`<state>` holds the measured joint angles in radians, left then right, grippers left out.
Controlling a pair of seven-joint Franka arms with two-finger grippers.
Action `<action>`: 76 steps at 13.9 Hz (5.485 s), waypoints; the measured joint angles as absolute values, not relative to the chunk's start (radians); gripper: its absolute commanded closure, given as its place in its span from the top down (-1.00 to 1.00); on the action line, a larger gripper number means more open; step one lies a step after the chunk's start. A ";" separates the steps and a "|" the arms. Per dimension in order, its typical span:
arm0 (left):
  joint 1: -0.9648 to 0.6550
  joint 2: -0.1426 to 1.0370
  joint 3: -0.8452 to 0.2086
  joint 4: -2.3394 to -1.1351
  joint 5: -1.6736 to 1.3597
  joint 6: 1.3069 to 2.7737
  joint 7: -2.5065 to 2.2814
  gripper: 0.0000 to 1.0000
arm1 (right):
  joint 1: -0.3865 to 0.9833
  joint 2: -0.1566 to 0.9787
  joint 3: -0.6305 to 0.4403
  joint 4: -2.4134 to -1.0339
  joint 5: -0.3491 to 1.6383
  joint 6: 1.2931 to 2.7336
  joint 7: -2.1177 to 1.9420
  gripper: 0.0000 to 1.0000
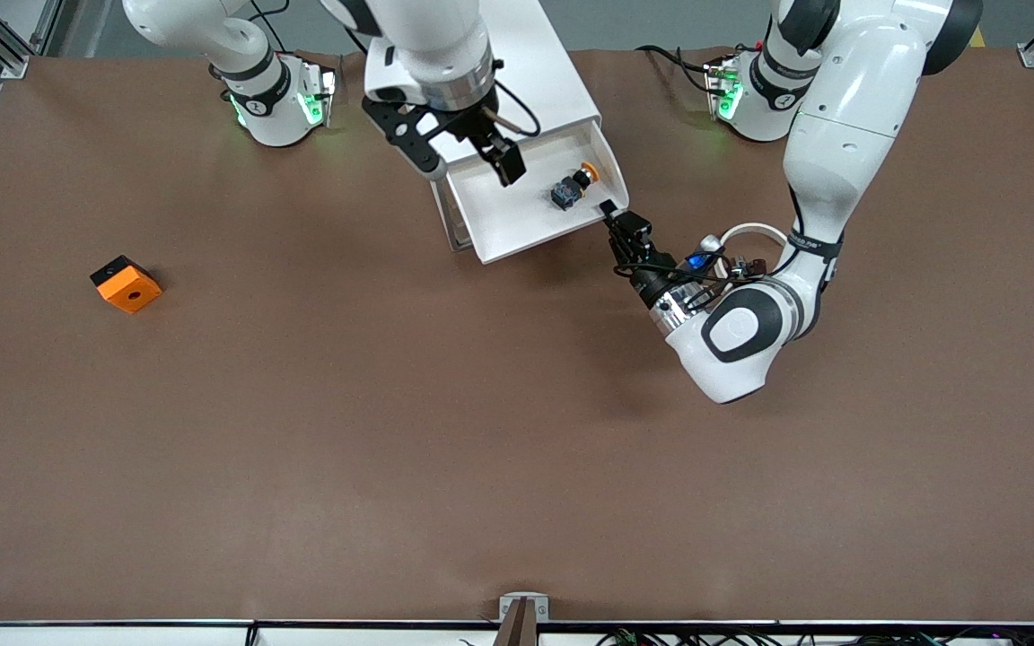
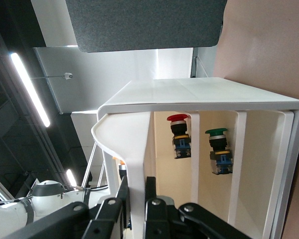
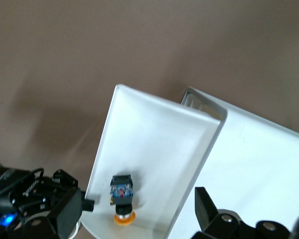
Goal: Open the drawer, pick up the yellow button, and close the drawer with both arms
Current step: 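Lower the right gripper into the drawer onto the yellow-capped button, then grasp and lift the button with the right gripper while the left gripper releases, then carry the button toward the orange block while the left gripper pushes the drawer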
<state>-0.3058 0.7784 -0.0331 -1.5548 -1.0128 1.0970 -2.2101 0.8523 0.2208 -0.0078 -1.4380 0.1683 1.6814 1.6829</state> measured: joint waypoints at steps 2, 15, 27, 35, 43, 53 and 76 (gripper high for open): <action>-0.303 0.778 -0.032 -1.554 -1.013 1.095 -2.210 1.00 | 0.889 0.234 -0.008 -1.441 0.168 1.727 1.720 1.00; -0.240 0.754 -0.021 -1.297 -0.818 1.077 -1.797 1.00 | 1.041 0.407 -0.018 -1.450 0.016 1.866 1.794 1.00; -0.242 0.630 0.022 -1.217 -0.593 1.263 -0.974 1.00 | 1.051 0.487 -0.021 -1.448 -0.009 1.933 1.794 0.80; -0.290 0.585 0.017 -1.217 -0.504 1.349 -0.840 1.00 | 1.051 0.494 -0.032 -1.448 -0.044 1.933 1.794 -0.29; -0.298 0.585 0.015 -1.217 -0.498 1.427 -0.744 1.00 | 1.046 0.501 -0.034 -1.440 -0.045 1.935 1.794 -1.00; -0.409 0.536 0.009 -1.259 -0.366 1.579 -0.746 1.00 | 0.673 0.367 -0.052 -1.337 0.028 1.631 1.216 -1.00; -0.703 0.342 0.003 -1.743 -0.302 1.972 -0.852 1.00 | -0.174 0.365 -0.071 -2.003 -0.029 2.422 -0.117 -1.00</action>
